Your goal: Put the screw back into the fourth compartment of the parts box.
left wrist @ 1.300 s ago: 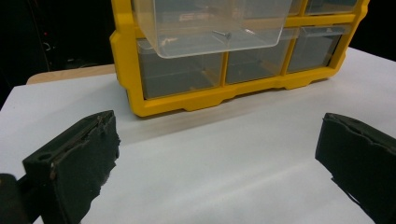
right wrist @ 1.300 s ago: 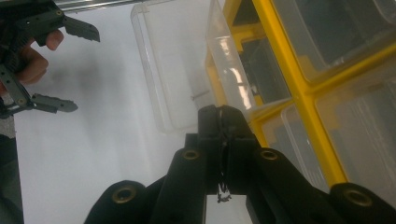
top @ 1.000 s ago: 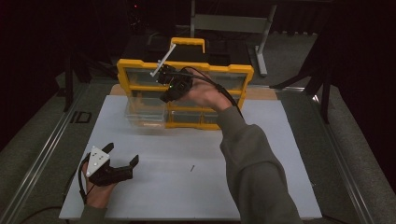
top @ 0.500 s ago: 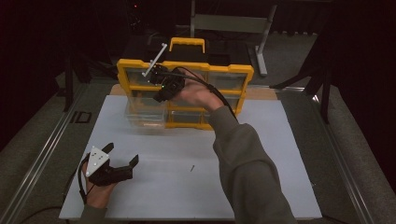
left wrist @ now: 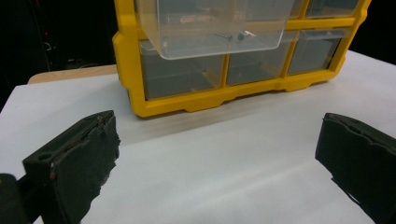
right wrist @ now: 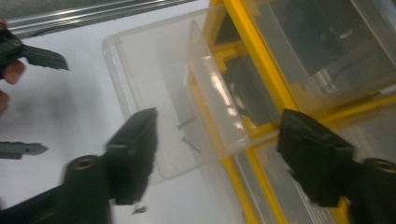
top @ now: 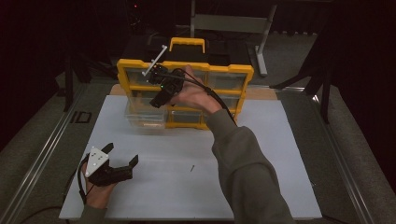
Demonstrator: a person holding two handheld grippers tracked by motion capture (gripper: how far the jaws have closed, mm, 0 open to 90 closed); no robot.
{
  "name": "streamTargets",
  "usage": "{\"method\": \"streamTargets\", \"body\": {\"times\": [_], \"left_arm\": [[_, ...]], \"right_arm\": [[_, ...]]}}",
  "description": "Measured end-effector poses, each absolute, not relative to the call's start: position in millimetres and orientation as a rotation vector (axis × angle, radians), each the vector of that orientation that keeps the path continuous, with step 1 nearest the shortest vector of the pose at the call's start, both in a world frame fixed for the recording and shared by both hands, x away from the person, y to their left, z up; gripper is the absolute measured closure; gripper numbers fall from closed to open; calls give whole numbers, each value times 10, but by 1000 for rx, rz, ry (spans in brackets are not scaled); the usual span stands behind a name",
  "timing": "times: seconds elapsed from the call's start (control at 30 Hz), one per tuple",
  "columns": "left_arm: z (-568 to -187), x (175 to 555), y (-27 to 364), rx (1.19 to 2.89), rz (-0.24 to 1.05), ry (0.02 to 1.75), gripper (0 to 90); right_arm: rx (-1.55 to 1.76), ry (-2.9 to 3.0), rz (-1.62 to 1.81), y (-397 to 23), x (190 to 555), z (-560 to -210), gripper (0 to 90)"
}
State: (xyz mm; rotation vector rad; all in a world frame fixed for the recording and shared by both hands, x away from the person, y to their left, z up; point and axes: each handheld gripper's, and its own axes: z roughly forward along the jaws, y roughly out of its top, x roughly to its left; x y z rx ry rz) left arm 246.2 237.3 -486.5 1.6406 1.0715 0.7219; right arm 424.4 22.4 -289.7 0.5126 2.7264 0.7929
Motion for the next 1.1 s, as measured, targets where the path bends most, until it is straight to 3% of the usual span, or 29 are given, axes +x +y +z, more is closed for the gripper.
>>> {"method": "streamTargets", "body": {"times": [0.3, 1.1], "left_arm": [[-4874, 2467, 2371, 1641, 721, 1075, 2], [-4873, 2462, 2362, 1642, 725, 1068, 2]], "right_arm": [[529, 2713, 819, 21, 4136, -2932, 171], [560, 2667, 847, -363, 3874, -3123, 157]]}}
